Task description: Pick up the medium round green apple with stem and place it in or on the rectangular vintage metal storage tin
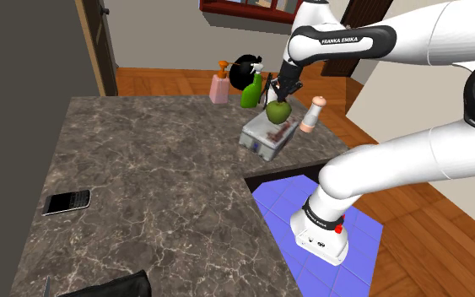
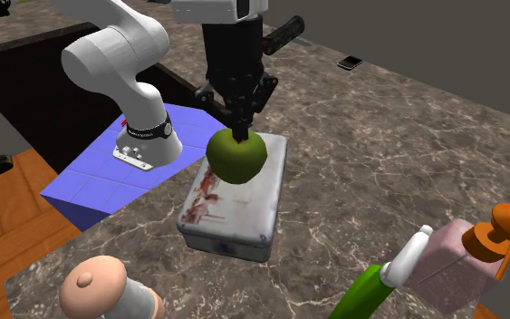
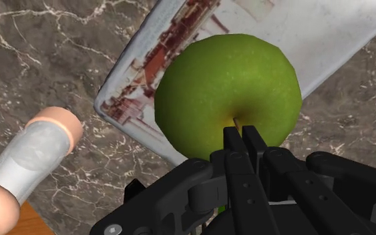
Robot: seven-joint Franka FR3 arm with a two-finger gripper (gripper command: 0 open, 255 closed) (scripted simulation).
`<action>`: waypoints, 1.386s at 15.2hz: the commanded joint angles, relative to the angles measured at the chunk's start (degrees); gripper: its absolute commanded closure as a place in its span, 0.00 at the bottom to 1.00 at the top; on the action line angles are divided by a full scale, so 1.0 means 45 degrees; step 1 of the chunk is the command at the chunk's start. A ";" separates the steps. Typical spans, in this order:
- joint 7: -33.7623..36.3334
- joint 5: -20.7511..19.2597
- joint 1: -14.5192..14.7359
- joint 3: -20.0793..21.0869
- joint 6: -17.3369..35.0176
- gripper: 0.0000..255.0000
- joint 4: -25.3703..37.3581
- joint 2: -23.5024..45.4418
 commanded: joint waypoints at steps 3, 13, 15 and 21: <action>0.0004 -0.0001 0.0000 0.0000 0.0017 1.00 -0.0008 0.0005; -0.0045 0.0176 0.0087 0.0198 -0.1364 0.00 0.0985 -0.0372; -0.0057 0.0220 0.0107 0.0250 -0.1717 0.00 0.1268 -0.0439; -0.0057 0.0220 0.0107 0.0250 -0.1717 0.00 0.1268 -0.0439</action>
